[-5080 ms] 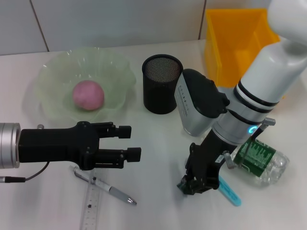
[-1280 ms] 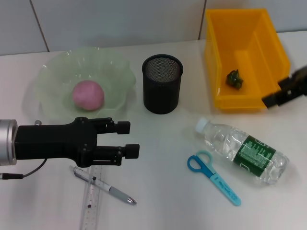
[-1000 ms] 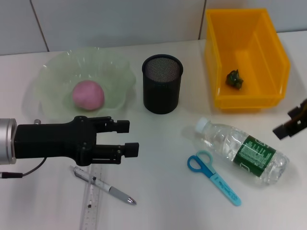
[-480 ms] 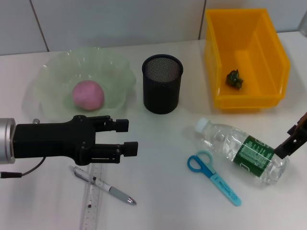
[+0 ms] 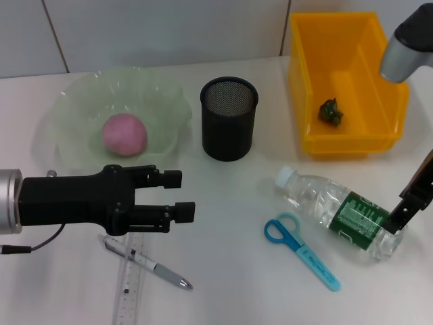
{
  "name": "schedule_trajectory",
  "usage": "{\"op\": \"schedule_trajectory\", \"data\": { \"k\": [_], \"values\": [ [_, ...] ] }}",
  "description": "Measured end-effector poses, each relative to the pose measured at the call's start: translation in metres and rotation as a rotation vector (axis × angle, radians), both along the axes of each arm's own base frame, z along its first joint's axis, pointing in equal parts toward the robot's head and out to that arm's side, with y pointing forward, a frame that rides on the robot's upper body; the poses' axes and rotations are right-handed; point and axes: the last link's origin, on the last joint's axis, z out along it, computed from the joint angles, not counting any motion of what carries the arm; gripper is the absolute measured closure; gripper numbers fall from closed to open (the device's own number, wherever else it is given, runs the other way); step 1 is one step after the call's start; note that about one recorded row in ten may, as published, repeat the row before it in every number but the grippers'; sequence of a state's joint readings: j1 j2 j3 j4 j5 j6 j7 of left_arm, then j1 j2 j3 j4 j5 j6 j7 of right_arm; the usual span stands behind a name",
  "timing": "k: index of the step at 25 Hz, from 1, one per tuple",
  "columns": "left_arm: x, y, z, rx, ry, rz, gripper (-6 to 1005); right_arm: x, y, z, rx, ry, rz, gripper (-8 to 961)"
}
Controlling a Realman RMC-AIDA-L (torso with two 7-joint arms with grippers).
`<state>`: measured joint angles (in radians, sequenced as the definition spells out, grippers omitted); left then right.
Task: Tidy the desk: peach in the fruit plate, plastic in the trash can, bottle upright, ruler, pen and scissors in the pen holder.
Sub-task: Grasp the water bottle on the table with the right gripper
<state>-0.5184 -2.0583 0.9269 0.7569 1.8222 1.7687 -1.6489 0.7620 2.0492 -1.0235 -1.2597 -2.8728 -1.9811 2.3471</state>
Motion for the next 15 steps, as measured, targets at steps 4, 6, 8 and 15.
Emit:
{"op": "schedule_trajectory", "data": {
  "k": [4, 6, 8, 15],
  "values": [
    [-0.001, -0.001, 0.0, 0.0, -0.001, 0.003, 213, -0.003, 0.003, -0.008, -0.013, -0.013, 0.019, 193],
    [-0.001, -0.001, 0.0, 0.0, -0.001, 0.004, 213, -0.003, 0.003, -0.013, -0.022, -0.018, 0.024, 193],
    [-0.001, -0.001, 0.0, 0.0, -0.001, 0.003, 213, -0.003, 0.003, -0.017, -0.031, -0.022, 0.027, 193],
    [-0.001, -0.001, 0.0, 0.002, -0.002, -0.005, 213, -0.001, 0.003, -0.024, -0.04, -0.03, 0.031, 193]
  ]
}}
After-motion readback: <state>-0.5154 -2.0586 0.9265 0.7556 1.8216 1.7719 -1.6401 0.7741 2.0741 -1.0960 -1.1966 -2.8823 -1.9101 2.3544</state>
